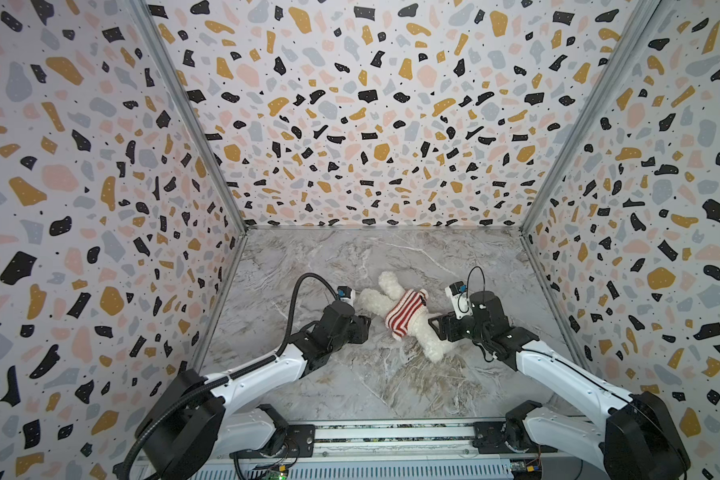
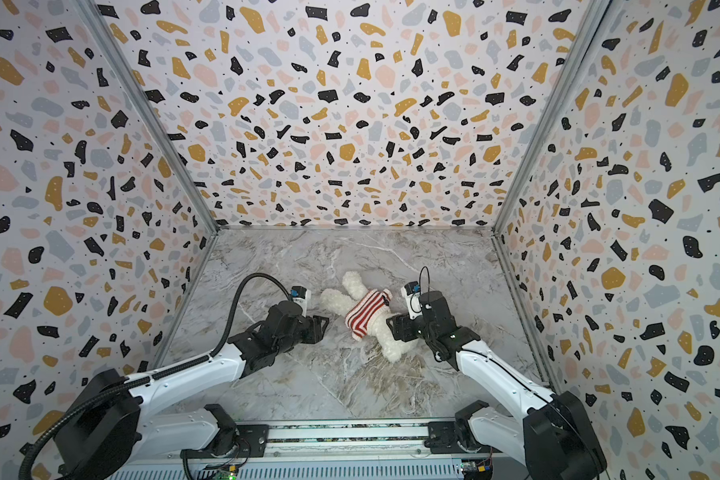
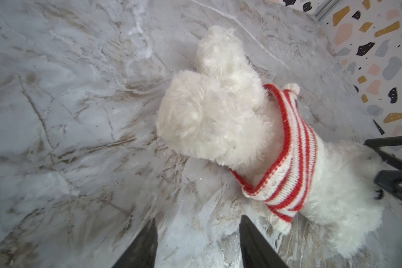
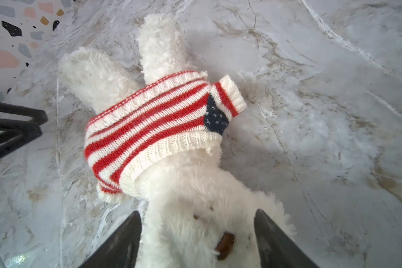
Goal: Dress the teddy bear
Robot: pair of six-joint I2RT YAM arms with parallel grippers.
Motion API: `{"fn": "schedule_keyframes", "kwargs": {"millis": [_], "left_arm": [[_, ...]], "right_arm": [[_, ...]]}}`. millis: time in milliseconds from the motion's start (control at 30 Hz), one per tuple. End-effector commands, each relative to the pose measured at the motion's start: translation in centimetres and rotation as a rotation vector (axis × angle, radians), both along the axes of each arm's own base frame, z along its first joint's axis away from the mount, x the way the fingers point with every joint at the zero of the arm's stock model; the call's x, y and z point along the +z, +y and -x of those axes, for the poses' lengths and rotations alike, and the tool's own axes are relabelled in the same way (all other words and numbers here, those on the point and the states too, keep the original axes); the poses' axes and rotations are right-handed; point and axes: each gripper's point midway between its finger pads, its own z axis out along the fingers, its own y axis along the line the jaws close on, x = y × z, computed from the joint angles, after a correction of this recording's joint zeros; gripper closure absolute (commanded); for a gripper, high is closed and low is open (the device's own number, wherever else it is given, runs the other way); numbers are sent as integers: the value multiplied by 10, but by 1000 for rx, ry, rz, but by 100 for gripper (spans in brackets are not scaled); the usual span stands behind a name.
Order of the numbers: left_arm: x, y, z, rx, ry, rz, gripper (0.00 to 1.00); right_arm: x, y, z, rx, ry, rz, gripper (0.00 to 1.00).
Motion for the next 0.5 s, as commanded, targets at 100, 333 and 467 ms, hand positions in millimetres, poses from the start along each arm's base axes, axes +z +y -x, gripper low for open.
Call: {"fn": "schedule_keyframes", "kwargs": {"millis": [100,333,467], "left_arm": [[27,-3,-2,-6,-38,52,42],[58,-9,-8,0,-92,122,42],[70,-8,-9,7,-113,132,42]], "right_arm": [[-2,9,-5,8,-10,33,28],[-9,15,-3,29,-17,114,50],[-10,30,3,107,-42,159,56]]}}
